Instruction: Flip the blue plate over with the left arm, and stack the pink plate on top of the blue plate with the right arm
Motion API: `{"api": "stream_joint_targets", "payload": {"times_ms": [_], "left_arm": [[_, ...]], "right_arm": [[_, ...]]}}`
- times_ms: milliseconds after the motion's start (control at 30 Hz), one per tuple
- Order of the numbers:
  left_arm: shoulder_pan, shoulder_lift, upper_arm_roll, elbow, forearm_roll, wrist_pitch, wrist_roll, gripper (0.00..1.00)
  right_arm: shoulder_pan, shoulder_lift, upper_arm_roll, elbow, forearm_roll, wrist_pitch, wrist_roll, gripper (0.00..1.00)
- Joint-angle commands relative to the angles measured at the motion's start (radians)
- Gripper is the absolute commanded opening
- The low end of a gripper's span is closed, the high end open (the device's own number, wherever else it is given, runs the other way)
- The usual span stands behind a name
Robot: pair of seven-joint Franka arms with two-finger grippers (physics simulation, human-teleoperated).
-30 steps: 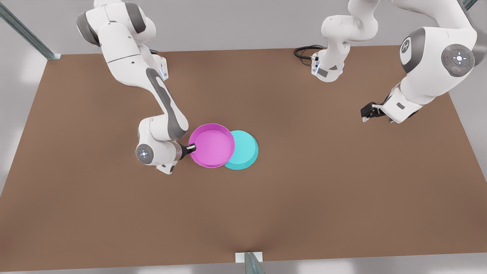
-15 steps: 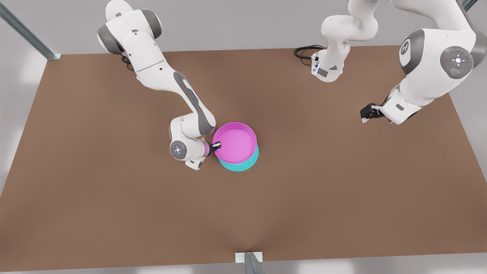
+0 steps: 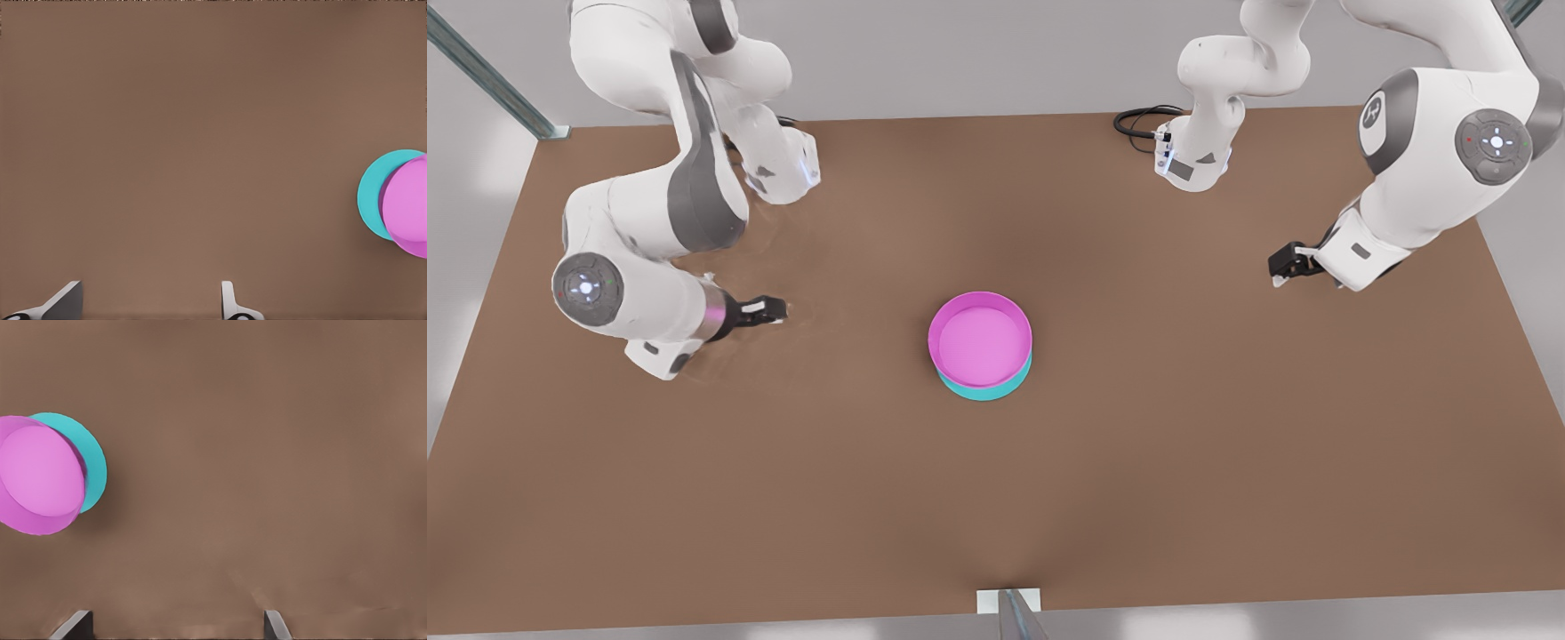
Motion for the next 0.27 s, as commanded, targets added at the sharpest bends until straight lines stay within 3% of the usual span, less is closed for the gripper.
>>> {"api": "stream_joint_targets", "payload": {"times_ms": [0,233], "left_arm": [[0.000,0.000,0.001,0.000,0.000,0.000,-0.001,1.00],[0.000,-0.002,0.001,0.003,0.000,-0.006,-0.001,1.00]], "right_arm": [[-0.010,-0.016,-0.001,0.002,-0.021,-0.007,-0.005,1.00],[-0.033,0.033,0.015,0.077,-0.062,0.094,-0.051,1.00]]}}
